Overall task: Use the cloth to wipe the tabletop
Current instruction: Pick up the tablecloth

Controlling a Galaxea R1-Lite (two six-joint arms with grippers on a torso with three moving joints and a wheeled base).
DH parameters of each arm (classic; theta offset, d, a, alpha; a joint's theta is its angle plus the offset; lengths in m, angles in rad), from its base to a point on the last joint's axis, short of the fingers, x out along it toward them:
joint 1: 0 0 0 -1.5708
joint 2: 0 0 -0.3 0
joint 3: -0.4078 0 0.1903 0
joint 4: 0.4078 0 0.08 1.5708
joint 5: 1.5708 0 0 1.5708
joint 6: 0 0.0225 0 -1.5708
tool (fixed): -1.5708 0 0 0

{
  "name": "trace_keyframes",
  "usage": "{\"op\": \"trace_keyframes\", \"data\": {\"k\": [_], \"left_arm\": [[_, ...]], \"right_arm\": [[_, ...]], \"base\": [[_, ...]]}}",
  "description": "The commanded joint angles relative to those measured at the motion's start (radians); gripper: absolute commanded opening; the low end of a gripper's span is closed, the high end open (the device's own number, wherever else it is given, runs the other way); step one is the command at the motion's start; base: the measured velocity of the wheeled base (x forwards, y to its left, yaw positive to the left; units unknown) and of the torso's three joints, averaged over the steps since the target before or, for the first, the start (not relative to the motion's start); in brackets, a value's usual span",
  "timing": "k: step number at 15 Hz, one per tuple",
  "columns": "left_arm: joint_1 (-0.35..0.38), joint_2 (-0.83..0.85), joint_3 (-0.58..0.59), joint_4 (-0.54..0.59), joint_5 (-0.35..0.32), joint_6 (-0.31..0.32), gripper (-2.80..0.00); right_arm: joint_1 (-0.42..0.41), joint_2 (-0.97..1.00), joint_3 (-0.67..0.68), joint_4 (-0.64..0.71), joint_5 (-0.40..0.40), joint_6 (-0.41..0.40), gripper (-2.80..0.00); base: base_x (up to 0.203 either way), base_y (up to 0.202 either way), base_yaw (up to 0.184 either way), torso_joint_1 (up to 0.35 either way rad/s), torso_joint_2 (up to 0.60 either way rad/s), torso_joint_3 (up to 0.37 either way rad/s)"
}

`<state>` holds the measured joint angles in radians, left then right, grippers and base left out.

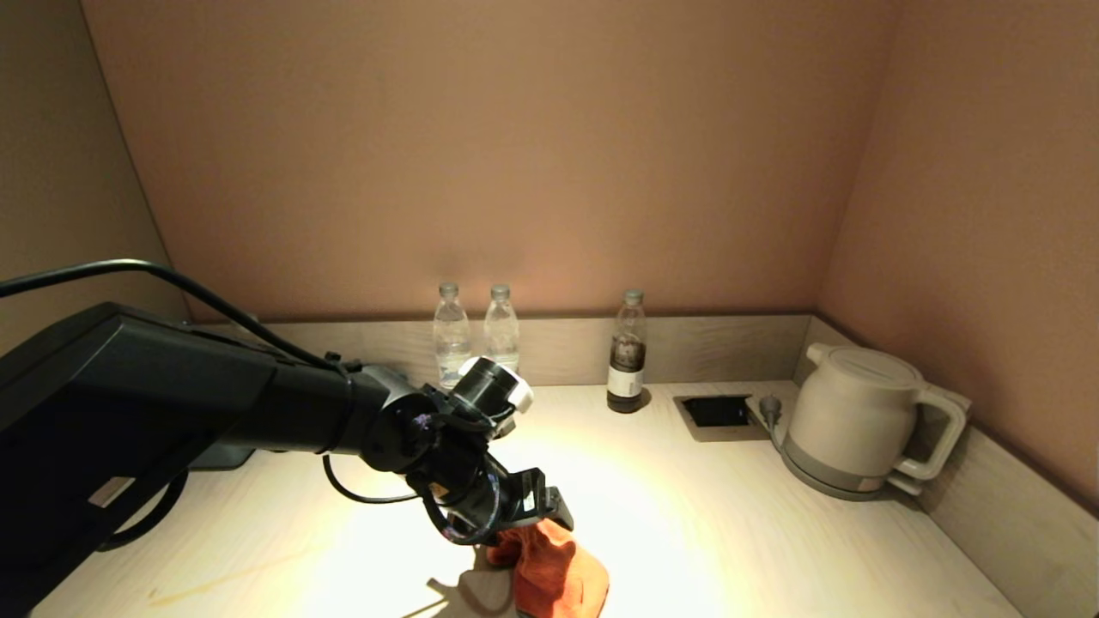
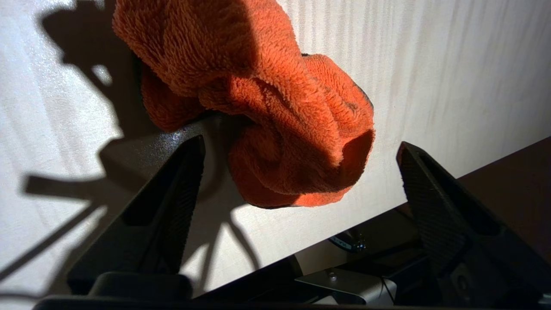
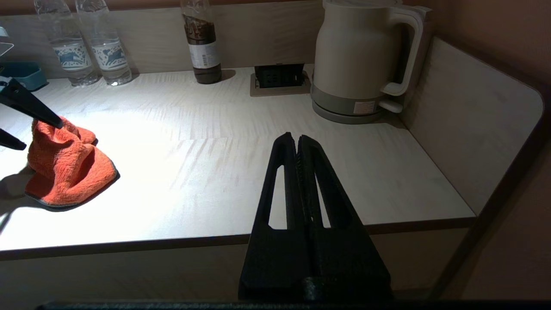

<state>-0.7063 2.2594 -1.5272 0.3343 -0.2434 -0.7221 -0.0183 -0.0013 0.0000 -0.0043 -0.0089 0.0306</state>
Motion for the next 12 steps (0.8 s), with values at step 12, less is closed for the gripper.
{"op": "trace_keyframes", "data": {"k": [12], "left_arm": [[-0.023, -0.016, 0.003, 0.009, 0.000, -0.008, -2.80]], "right_arm": [[0.000, 0.001, 0.000, 0.000, 0.001, 0.000, -2.80]], "base": [[0.000, 0.000, 0.000, 0.000, 0.00, 0.000]]}}
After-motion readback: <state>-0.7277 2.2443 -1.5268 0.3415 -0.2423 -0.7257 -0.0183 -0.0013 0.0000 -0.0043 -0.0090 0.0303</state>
